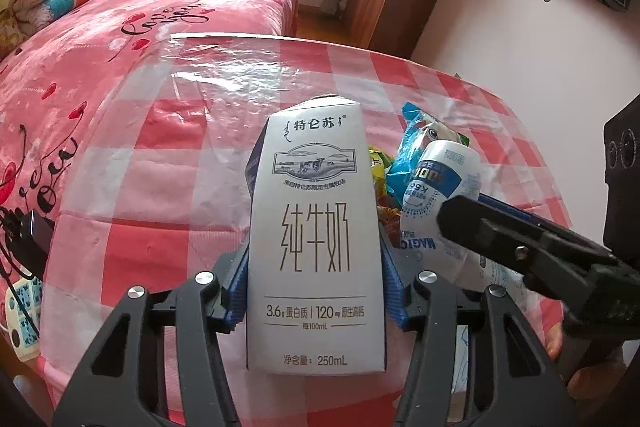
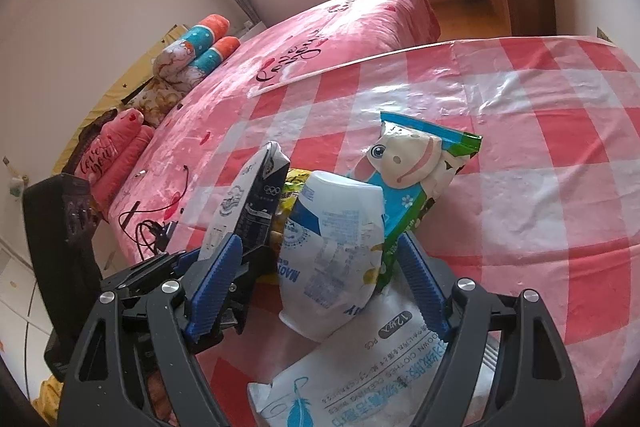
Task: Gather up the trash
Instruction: 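Grasp the white milk carton with the left tool while the right tool grasps the white cup, then lift the milk carton with the left tool while the right tool lifts the white cup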
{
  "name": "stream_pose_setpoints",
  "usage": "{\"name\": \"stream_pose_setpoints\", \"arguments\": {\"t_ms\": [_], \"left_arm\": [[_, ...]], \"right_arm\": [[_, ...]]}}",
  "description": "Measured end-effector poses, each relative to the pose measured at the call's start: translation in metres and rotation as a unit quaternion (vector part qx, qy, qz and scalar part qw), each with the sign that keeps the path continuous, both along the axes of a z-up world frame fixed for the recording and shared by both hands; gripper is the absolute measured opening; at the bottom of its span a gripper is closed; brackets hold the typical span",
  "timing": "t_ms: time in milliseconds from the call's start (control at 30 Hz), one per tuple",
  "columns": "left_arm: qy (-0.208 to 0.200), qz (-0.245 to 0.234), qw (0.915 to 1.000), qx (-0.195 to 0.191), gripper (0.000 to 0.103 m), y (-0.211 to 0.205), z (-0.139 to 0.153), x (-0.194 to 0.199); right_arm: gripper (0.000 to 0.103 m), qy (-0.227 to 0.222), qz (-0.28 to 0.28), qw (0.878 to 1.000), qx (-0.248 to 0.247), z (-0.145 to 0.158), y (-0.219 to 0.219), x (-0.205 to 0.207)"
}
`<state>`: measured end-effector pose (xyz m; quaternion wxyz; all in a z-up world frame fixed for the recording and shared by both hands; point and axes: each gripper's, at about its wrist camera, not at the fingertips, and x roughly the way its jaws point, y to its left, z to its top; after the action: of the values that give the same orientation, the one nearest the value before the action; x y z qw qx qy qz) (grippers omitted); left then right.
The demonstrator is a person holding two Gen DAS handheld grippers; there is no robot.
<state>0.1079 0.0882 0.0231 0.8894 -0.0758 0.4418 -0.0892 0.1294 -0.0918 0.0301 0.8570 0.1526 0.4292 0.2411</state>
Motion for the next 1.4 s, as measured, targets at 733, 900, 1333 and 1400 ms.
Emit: {"name": "stream_pose_setpoints", "arguments": {"t_ms": [733, 900, 1333, 1400], "left_arm": [[-0.011, 0.023, 0.9996, -0.014, 0.055, 0.002, -0.002, -0.017], [-0.015, 0.029, 0.9993, -0.017, 0.055, 0.006, 0.001, -0.026], [-0.038, 0.047, 0.9976, -0.034, 0.055, 0.019, 0.017, -0.069], [-0.040, 0.050, 0.9973, -0.037, 0.055, 0.022, 0.018, -0.076]], "right_arm": [[0.037, -0.046, -0.025, 0.997, -0.059, -0.008, 0.011, -0.010], [0.031, -0.057, -0.022, 0.997, -0.045, -0.003, 0.006, -0.020], [0.025, -0.074, -0.016, 0.997, -0.012, 0.011, -0.002, -0.052], [0.025, -0.076, -0.017, 0.997, -0.009, 0.014, -0.004, -0.059]]}}
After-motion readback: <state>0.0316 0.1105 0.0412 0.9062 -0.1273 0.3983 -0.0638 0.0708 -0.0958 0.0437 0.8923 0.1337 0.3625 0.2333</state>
